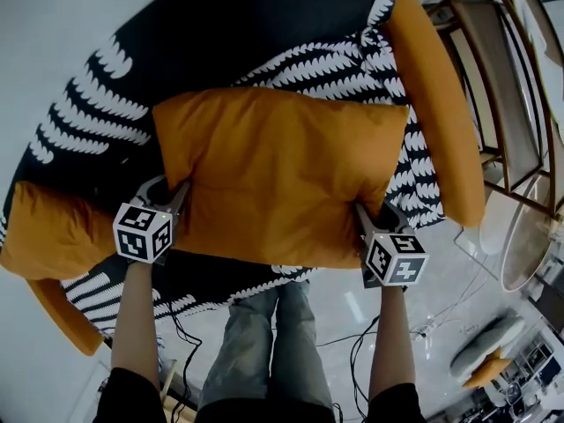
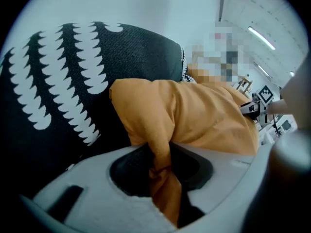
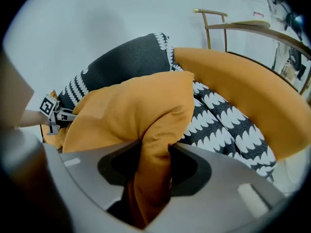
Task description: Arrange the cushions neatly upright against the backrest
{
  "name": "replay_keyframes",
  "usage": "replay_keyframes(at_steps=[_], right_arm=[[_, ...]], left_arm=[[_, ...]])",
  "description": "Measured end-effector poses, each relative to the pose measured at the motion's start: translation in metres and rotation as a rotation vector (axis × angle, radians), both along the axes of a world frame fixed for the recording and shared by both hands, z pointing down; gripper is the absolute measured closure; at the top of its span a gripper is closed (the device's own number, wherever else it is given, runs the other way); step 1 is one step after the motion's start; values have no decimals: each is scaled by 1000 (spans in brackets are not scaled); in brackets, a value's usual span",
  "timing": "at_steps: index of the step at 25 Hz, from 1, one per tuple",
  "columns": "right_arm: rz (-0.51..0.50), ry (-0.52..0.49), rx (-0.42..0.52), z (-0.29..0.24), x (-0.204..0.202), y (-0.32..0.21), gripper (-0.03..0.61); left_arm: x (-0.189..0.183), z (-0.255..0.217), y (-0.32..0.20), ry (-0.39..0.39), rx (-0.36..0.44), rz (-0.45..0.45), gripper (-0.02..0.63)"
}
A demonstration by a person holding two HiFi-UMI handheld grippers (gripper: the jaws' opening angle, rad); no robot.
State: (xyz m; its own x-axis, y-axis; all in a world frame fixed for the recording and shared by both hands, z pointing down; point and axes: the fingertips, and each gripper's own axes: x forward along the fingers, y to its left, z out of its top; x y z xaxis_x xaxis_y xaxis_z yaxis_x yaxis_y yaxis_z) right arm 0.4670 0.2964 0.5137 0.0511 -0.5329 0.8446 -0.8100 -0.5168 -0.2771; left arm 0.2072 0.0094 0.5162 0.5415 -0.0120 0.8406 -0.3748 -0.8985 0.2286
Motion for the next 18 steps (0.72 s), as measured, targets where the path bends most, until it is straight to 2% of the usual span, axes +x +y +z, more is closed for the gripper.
replay_keyframes(at_steps=[8, 18], right_arm=[[-52, 137, 26, -40, -12, -7, 399], [-84, 264, 97, -129, -9, -22, 397]], left_arm=[[-16, -21, 7, 27, 40, 4, 541], [-29, -105, 7, 127, 130, -63, 546]])
